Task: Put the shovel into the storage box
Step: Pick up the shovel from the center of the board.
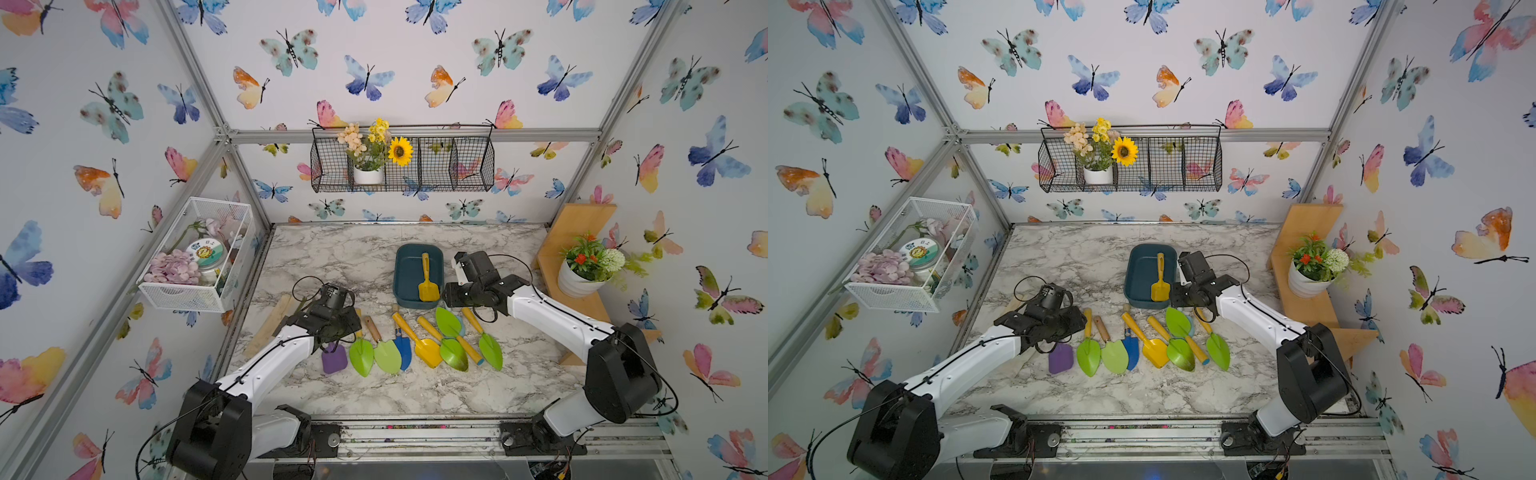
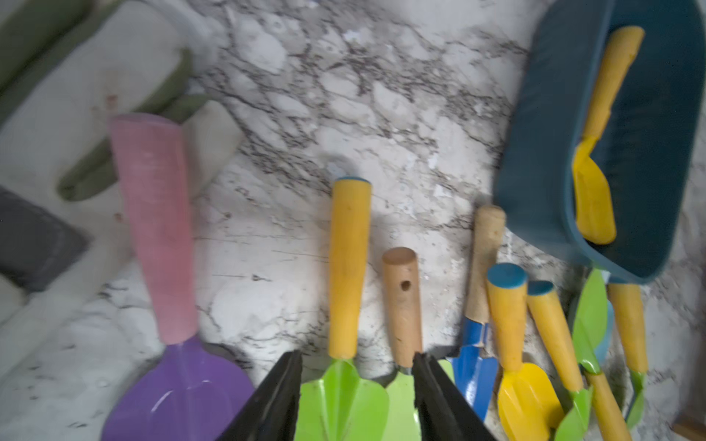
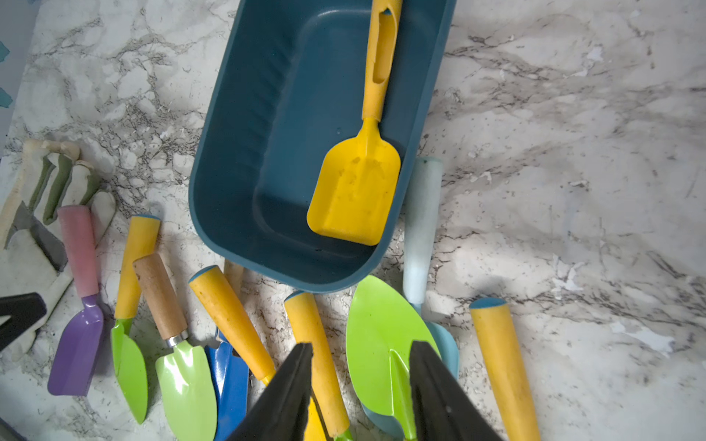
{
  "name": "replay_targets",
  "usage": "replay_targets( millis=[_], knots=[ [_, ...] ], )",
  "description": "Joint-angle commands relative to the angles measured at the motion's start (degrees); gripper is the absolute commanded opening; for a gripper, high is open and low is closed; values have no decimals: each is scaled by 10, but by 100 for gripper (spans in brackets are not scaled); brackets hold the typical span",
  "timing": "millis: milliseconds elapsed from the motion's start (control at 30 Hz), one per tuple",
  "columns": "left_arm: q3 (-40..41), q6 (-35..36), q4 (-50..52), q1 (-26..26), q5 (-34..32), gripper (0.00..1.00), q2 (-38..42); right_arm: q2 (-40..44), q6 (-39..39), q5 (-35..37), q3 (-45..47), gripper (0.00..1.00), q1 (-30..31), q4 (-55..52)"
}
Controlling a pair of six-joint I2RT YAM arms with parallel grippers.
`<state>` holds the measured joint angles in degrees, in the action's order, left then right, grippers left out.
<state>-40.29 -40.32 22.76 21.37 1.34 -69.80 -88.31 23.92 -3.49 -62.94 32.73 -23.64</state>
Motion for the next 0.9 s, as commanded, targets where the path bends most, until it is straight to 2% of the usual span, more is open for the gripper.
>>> replay_targets(
  millis=[0, 267, 533, 867],
  knots=[
    [15, -3, 17, -36, -25, 51, 4, 12, 2, -13, 14, 46, 6, 8],
    [38, -4, -3, -72, -55, 44, -24, 3, 15, -21, 31, 46, 16, 22],
    [43, 7, -22, -77, -86, 43, -72, 7, 23, -19, 43, 46, 21, 29],
    [54, 16, -55, -77, -86, 39, -106, 6, 31, -19, 52, 46, 23, 38]
  ],
)
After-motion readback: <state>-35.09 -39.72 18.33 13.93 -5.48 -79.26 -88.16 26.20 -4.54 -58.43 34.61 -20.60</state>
